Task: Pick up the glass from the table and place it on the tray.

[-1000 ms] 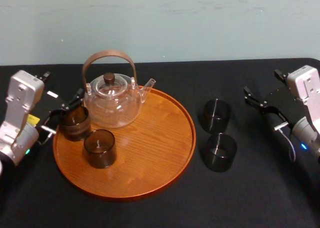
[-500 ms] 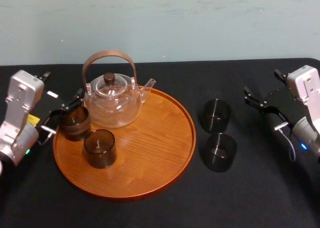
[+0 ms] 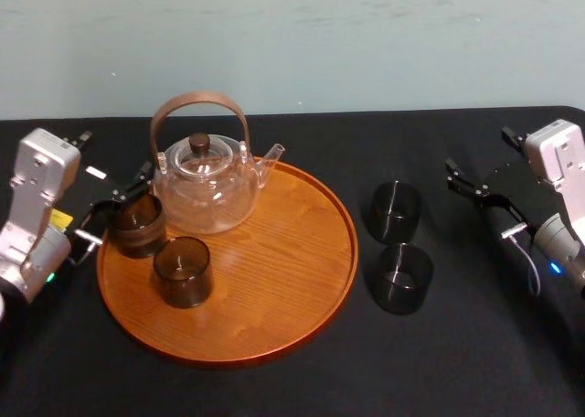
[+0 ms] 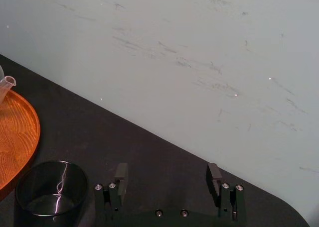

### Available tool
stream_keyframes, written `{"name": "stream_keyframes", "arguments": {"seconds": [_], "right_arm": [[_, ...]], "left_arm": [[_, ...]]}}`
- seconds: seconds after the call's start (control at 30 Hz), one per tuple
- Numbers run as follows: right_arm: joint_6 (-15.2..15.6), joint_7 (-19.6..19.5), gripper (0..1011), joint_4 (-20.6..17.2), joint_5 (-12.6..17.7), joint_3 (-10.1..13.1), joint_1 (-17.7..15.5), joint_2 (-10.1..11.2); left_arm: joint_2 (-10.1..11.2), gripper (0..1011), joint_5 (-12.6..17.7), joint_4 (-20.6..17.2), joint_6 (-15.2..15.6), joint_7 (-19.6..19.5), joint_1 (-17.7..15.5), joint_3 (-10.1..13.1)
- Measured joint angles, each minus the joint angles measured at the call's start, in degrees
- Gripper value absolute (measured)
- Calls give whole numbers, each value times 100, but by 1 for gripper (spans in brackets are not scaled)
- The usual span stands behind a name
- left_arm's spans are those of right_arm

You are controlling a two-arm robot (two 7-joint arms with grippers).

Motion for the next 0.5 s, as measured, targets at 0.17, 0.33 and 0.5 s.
{"name": "stream_keyframes", "arguments": {"seconds": [0.17, 0.33, 0.5], "right_arm": [[0, 0, 1002, 0, 0, 0, 0, 0], [0, 0, 1002, 0, 0, 0, 0, 0], [0, 0, 1003, 0, 0, 0, 0, 0]], "left_arm": [[0, 1001, 0, 0, 0, 0, 0, 0], [0, 1001, 0, 0, 0, 0, 0, 0], [0, 1001, 0, 0, 0, 0, 0, 0]]}}
